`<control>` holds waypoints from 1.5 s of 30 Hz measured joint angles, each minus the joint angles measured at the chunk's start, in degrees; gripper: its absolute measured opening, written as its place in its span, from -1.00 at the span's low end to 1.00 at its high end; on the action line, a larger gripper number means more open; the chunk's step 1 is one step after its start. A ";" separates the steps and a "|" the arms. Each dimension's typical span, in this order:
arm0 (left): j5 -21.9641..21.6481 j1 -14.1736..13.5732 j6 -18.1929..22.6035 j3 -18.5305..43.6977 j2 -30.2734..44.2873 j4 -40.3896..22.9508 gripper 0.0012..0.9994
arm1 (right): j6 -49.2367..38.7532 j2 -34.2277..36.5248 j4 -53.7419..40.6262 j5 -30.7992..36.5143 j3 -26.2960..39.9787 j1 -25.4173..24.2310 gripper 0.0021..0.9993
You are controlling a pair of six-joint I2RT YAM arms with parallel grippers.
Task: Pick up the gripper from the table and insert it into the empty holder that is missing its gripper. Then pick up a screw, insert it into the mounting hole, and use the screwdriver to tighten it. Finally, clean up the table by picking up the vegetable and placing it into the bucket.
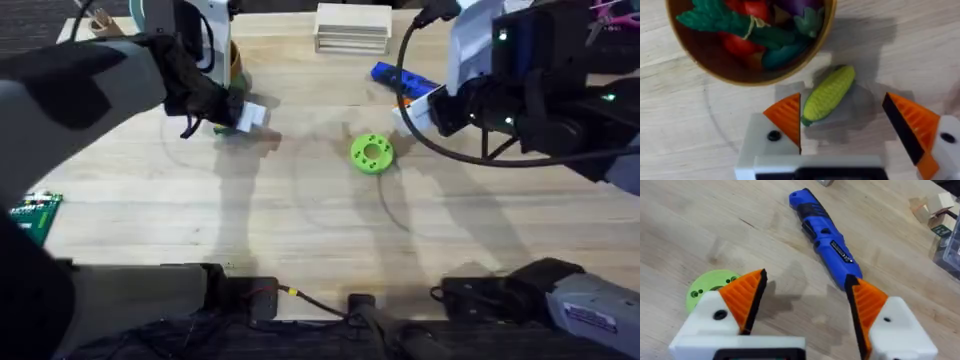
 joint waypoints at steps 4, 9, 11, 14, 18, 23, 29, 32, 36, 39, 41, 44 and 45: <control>-0.02 0.00 0.02 0.00 3.07 1.73 0.99 | 0.00 0.00 0.00 0.00 0.00 0.00 0.99; -0.02 0.00 0.02 0.00 6.47 3.29 0.99 | 0.00 0.00 0.00 0.00 0.00 0.00 0.99; 0.00 0.00 0.02 0.00 7.23 4.19 0.99 | 0.00 0.00 0.00 0.00 0.00 0.00 0.99; 0.03 0.00 0.02 0.00 7.36 5.05 0.99 | 0.00 0.00 0.00 0.00 0.00 0.00 0.99; 0.03 0.00 0.05 0.00 7.36 4.89 0.99 | 0.00 0.00 0.00 0.00 0.00 0.00 0.99; 0.05 0.00 0.10 0.00 7.37 4.20 0.60 | 0.00 0.00 0.00 0.00 0.00 0.00 0.99; 0.00 0.00 0.26 0.00 7.35 3.70 0.02 | 0.00 0.00 0.00 0.00 0.00 0.00 0.99; 0.00 0.00 0.35 0.00 7.35 3.44 -0.31 | 0.00 0.00 -0.02 0.00 0.00 0.00 0.99; 0.00 0.00 0.48 0.05 7.35 3.22 -0.45 | 0.00 0.01 0.00 0.00 0.02 0.00 0.99; 0.03 0.00 0.50 0.17 7.29 3.05 -0.67 | 0.00 0.00 0.00 0.00 0.00 0.00 0.99; 0.03 0.00 0.50 0.17 7.26 3.03 -0.75 | 0.00 0.00 -0.01 0.00 0.00 0.00 0.99; 0.03 0.00 0.49 0.34 7.24 2.69 -0.85 | 0.00 0.01 -0.02 0.00 0.00 0.00 0.99; 0.04 0.00 0.50 0.47 7.24 2.50 -0.90 | 0.01 0.00 -0.01 0.00 0.00 0.00 0.99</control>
